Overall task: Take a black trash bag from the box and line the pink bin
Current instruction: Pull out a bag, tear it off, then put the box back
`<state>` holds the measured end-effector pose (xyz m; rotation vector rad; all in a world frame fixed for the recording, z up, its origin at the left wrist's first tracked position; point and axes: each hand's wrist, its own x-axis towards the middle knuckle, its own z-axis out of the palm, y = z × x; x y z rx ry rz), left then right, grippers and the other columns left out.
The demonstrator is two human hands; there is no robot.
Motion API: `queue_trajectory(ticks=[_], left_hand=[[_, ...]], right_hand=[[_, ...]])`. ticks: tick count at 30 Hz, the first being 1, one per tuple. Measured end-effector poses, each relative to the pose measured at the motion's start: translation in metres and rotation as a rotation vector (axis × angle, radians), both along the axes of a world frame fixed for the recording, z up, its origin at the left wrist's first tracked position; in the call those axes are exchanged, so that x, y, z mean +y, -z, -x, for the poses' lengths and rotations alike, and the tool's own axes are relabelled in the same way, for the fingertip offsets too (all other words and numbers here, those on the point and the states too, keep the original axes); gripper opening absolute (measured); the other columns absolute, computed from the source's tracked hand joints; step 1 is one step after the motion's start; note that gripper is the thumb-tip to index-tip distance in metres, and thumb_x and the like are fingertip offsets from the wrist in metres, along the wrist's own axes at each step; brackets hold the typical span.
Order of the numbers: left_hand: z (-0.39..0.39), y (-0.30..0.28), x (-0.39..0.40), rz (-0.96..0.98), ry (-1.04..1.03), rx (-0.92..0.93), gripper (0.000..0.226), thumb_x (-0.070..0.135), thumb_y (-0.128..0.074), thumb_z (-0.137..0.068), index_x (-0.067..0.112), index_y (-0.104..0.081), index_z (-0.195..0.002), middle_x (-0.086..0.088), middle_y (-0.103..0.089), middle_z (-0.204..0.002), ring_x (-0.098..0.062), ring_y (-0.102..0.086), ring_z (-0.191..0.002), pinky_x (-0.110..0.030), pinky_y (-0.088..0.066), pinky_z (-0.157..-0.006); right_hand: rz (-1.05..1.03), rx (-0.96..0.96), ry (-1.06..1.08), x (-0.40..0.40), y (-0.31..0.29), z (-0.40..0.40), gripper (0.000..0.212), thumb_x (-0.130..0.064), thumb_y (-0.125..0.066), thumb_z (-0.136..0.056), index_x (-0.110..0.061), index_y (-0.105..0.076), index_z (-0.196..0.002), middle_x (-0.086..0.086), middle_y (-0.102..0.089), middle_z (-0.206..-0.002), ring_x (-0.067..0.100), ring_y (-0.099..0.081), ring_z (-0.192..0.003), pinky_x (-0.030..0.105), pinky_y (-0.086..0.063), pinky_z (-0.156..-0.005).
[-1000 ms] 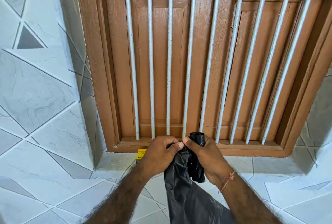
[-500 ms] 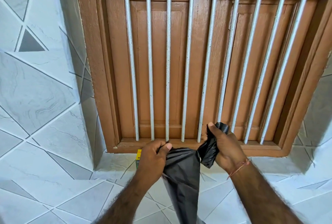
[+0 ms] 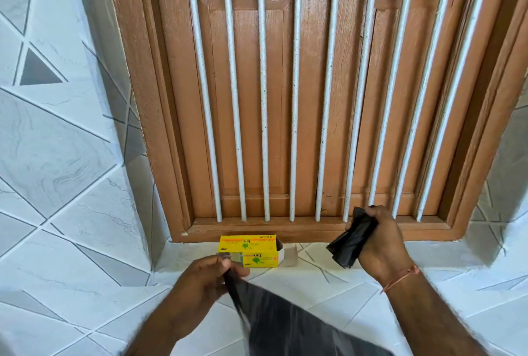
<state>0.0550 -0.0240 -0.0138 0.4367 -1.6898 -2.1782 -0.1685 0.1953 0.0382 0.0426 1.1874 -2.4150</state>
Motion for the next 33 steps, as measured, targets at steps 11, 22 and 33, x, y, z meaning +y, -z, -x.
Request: queue_trajectory(ticks=[11, 22, 33], left_hand=[[0.088, -0.022, 0.020, 1.713, -0.015, -0.461, 0.046, 0.036, -0.059, -0.085, 0.038, -0.049, -0.130, 0.002, -0.053, -0.128, -0.025, -0.062, -0.104, -0.035, -0.051, -0.081], [0.102, -0.033, 0.019, 1.806, 0.162, -0.472, 0.053, 0.034, -0.062, -0.082, 0.037, -0.043, -0.131, -0.003, -0.051, -0.125, -0.028, -0.060, -0.104, -0.034, -0.049, -0.076], [0.061, -0.041, 0.032, 1.304, -0.132, -0.192, 0.077, 0.045, -0.075, -0.072, 0.039, -0.036, -0.137, 0.018, -0.047, -0.136, -0.003, -0.049, -0.115, -0.014, -0.040, -0.095]], right_hand=[[-0.049, 0.314, -0.206, -0.023, 0.018, -0.005, 0.053, -0.005, -0.088, -0.054, -0.012, -0.055, -0.094, 0.015, -0.057, -0.091, 0.029, -0.058, -0.090, 0.044, -0.052, -0.083], [-0.025, 0.344, 0.085, -0.039, 0.007, -0.017, 0.045, -0.015, -0.085, -0.050, -0.011, -0.056, -0.085, 0.014, -0.060, -0.086, 0.034, -0.060, -0.090, 0.054, -0.055, -0.086], [-0.347, 0.660, 0.077, -0.054, 0.003, -0.056, 0.038, -0.010, -0.084, -0.069, -0.010, -0.053, -0.091, 0.007, -0.057, -0.079, 0.021, -0.059, -0.075, 0.021, -0.058, -0.063]])
